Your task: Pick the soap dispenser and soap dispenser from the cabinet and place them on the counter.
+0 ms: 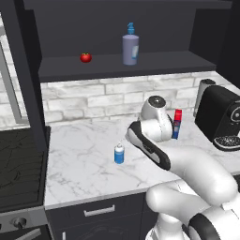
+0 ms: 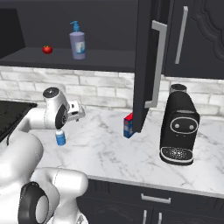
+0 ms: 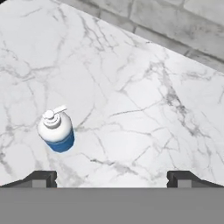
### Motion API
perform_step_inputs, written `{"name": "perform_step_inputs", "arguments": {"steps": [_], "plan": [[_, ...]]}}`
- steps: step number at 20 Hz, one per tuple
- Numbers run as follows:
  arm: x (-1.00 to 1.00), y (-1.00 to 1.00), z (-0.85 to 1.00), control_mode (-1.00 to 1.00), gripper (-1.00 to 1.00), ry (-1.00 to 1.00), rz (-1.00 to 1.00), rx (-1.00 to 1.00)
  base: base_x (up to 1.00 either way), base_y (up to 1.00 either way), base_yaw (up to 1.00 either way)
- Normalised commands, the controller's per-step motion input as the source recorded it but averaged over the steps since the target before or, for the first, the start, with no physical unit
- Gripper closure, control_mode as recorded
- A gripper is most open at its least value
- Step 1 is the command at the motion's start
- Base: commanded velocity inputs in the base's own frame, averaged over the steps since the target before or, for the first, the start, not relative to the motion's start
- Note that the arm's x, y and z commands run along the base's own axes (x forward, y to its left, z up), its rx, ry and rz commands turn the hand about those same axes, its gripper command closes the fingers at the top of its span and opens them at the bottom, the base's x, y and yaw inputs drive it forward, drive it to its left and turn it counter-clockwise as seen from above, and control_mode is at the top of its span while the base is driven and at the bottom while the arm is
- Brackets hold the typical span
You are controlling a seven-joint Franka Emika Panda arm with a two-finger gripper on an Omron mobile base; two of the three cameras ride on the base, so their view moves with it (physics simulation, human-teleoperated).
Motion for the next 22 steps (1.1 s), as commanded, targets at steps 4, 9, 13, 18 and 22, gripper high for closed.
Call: {"name": "perform_step_inputs", "arguments": {"steps": [4,9,13,18,22], "plan": [[-0.27,0.02,0.29,-1.00,-1.00,-0.16,-0.06,0.00,0.00,0.00,0.00],[-0.22,0.04,0.32,-1.00,-1.00,-0.19,-0.05,0.00,0.00,0.00,0.00],[-0.19,0.00,0.38,-1.00,-1.00,-0.16,-0.06,0.02,0.00,0.00,0.00],[-0.08,0.00,0.36,-1.00,-1.00,-0.05,-0.07,0.07,0.00,0.00,0.00],[-0.02,-0.01,0.29,-1.00,-1.00,0.03,-0.02,0.12,0.00,0.00,0.00]]}}
